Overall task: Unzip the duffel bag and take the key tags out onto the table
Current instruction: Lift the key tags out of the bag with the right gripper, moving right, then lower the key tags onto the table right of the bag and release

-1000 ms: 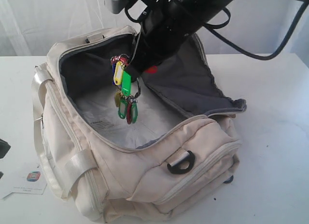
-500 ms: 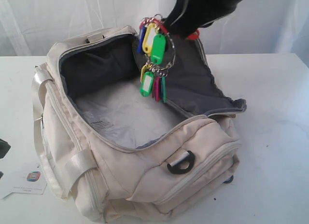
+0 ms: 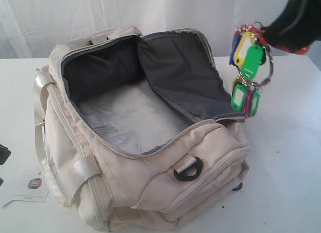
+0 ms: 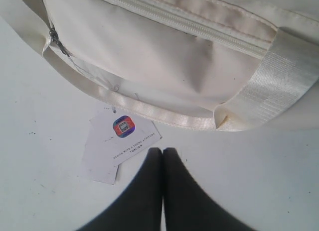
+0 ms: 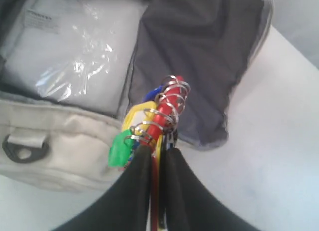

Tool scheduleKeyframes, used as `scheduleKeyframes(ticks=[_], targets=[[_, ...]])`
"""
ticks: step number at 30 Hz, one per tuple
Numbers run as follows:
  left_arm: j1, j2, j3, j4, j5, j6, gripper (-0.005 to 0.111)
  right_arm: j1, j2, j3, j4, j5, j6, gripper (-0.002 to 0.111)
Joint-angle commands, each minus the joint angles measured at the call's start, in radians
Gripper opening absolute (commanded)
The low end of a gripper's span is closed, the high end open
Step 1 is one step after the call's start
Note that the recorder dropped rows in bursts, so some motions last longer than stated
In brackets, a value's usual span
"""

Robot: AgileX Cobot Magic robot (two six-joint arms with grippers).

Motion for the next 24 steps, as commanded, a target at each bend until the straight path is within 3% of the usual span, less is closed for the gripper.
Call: scheduleKeyframes(ticks=[1, 5, 13, 24], targets=[[-0.002, -0.009, 0.004, -0.014, 0.009, -0.010, 0.000, -0.061, -0.097, 0.130, -0.077, 0.003, 0.056, 0.000], [-0.002, -0.009, 0.004, -0.014, 0.009, -0.010, 0.000, -0.097, -0.121, 0.254, -0.072, -0.013, 0.056, 0.000], [-0.002, -0.009, 0.004, -0.017, 0.009, -0.010, 0.000, -0.151, -0.065, 0.464, -0.075, -0.260, 0.061, 0.000], [-0.002, -0.009, 0.004, -0.018, 0.009, -0.010, 0.000, -0.151, 0.165, 0.512, -0.103, -0.491, 0.117, 0.000]])
